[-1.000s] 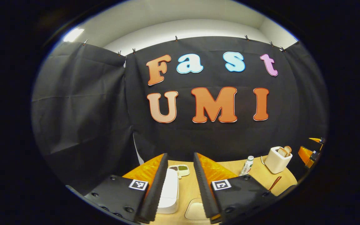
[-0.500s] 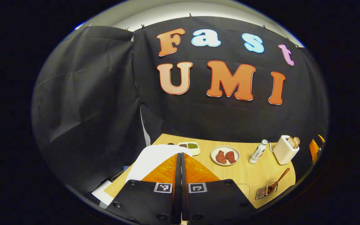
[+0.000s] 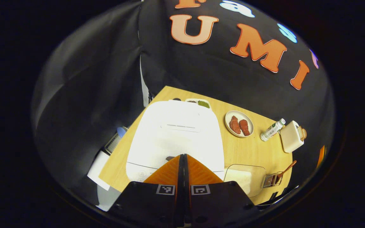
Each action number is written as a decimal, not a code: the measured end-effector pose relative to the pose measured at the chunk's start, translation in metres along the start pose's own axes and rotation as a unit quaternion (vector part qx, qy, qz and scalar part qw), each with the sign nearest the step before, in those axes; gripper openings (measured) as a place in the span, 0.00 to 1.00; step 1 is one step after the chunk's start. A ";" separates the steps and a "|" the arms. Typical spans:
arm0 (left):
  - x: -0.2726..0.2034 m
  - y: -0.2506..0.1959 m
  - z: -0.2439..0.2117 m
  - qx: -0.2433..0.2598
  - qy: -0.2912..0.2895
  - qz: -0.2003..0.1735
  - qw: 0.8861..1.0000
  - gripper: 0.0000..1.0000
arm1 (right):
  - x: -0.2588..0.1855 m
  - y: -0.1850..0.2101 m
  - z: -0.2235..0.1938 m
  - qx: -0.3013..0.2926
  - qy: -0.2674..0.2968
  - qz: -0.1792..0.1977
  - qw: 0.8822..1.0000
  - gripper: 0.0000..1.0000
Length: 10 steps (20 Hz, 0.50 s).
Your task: Close the left gripper, press the button to open the rice cooker; take a wooden spoon from the chopstick holder with the right hand, scoop a spoonful of rice and pour it into the rice cooker, then put the wooden spoon back into the chopstick holder.
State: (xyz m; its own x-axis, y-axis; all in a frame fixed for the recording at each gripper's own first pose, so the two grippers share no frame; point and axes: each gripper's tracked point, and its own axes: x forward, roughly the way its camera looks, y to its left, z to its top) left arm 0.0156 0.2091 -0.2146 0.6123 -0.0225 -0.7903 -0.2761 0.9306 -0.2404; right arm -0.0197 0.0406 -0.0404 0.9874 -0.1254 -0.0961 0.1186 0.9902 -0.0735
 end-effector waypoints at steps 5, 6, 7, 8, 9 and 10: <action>0.026 0.013 -0.012 -0.038 0.044 -0.031 0.998 0.05 | -0.013 0.001 -0.006 -0.012 0.014 -0.024 1.000 0.95; 0.030 0.015 -0.017 -0.041 0.054 -0.027 0.997 0.05 | -0.016 0.000 -0.007 -0.015 0.015 -0.026 0.999 0.94; 0.029 0.013 -0.022 -0.047 0.069 -0.026 0.996 0.05 | -0.016 0.000 -0.006 -0.017 0.016 -0.029 0.999 0.94; 0.034 0.011 -0.016 -0.048 0.050 -0.031 0.997 0.05 | -0.017 -0.001 -0.006 -0.018 0.016 -0.032 0.999 0.94; 0.037 0.015 -0.017 -0.047 0.055 -0.027 0.997 0.05 | -0.018 -0.003 -0.007 -0.017 0.017 -0.033 0.999 0.94; 0.036 0.014 -0.018 -0.050 0.054 -0.023 0.997 0.05 | -0.020 -0.003 -0.008 -0.015 0.019 -0.032 0.999 0.95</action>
State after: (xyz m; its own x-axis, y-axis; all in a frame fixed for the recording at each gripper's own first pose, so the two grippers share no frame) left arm 0.0202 0.2151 -0.2563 0.5450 -0.1085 -0.8314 -0.3254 0.8865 -0.3291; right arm -0.0404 0.0397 -0.0462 0.9731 -0.1916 -0.1275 0.1780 0.9778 -0.1109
